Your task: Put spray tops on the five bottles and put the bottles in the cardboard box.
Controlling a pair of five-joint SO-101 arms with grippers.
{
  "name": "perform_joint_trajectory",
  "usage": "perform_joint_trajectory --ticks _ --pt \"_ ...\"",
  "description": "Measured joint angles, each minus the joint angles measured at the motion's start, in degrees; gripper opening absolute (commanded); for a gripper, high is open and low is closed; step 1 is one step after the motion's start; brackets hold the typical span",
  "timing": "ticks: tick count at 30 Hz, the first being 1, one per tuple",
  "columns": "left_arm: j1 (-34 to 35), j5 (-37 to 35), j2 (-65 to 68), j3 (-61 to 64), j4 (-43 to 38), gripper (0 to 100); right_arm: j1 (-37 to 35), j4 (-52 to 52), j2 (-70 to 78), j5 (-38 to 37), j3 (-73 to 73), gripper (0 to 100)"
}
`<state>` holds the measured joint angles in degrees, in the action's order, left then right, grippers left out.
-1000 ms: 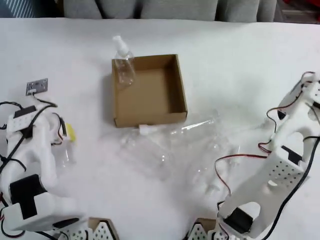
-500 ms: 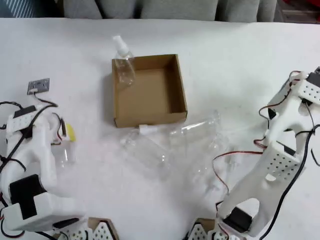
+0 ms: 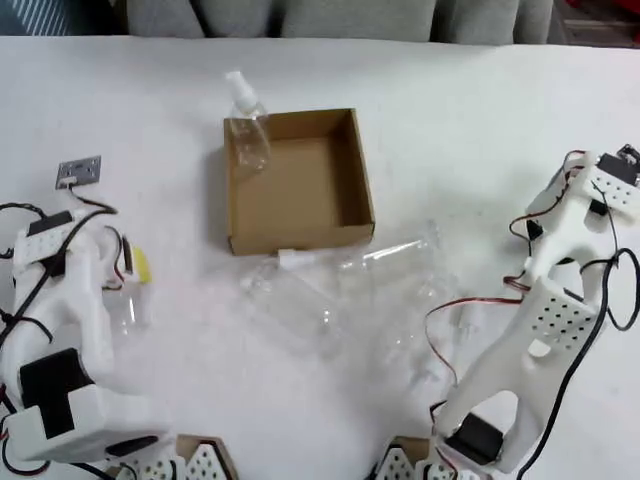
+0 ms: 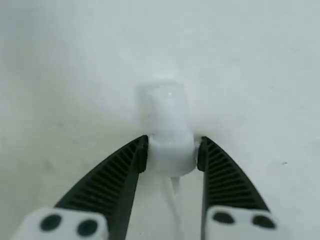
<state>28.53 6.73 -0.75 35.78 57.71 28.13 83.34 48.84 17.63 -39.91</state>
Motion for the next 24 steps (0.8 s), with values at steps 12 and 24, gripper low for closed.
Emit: perform_joint_trajectory --ticks 12,24 --pt "0.0 0.0 0.0 0.0 -0.3 2 0.2 -1.8 0.4 -4.3 0.0 10.8" --pt "0.0 0.0 0.0 0.0 -0.3 2 0.3 1.2 -0.2 -11.0 -1.8 1.6"
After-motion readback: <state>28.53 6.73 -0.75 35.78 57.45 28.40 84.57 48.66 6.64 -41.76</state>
